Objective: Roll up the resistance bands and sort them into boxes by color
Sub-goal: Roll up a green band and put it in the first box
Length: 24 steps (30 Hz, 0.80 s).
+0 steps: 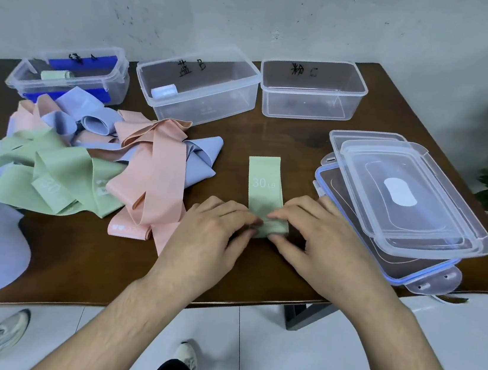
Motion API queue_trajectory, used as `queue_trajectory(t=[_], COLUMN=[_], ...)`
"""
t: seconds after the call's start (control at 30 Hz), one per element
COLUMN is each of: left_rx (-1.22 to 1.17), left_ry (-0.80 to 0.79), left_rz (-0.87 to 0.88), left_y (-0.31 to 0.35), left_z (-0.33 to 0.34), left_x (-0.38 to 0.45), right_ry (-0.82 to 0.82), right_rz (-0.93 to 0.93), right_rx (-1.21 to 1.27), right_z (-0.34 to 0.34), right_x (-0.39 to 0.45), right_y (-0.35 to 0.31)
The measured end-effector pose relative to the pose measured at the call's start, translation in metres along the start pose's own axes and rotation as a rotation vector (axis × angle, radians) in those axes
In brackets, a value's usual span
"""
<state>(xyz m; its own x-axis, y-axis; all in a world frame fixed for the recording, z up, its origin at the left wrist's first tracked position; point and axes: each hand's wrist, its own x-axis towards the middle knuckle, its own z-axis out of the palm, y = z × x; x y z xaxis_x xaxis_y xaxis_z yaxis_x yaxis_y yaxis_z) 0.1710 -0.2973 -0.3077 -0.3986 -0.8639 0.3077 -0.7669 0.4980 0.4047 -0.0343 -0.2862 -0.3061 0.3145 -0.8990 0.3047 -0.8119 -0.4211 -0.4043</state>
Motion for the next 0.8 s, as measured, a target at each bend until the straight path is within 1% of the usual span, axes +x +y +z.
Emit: queue_trajectory(t=[0.2, 0.27, 0.4, 0.5, 0.6, 0.8], left_rx=[-0.038, -0.008, 0.033, 0.081, 0.053, 0.006], left_ry=[-0.017, -0.006, -0.037, -0.064, -0.086, -0.126], left_rz=[-0.013, 0.008, 0.04, 0.048, 0.014, -0.049], left_y=[-0.004, -0.004, -0.005, -0.005, -0.002, 0.002], left_z=[-0.001, -0.001, -0.001, -0.003, -0.005, -0.008], left_x=[0.003, 0.001, 0.002, 0.007, 0.011, 0.019], right_ry=[-0.02, -0.045, -0.078, -0.052, -0.024, -0.04], right_rz=[0.049, 0.069, 0.077, 0.058, 0.034, 0.016], right_rx=[0.03, 0.03, 0.023, -0.023, -0.11, -0.052], right_z=[0.004, 0.003, 0.003, 0.004, 0.004, 0.004], right_x=[0.001, 0.003, 0.006, 0.007, 0.008, 0.013], right_y=[-0.001, 0.0, 0.003, 0.004, 0.006, 0.0])
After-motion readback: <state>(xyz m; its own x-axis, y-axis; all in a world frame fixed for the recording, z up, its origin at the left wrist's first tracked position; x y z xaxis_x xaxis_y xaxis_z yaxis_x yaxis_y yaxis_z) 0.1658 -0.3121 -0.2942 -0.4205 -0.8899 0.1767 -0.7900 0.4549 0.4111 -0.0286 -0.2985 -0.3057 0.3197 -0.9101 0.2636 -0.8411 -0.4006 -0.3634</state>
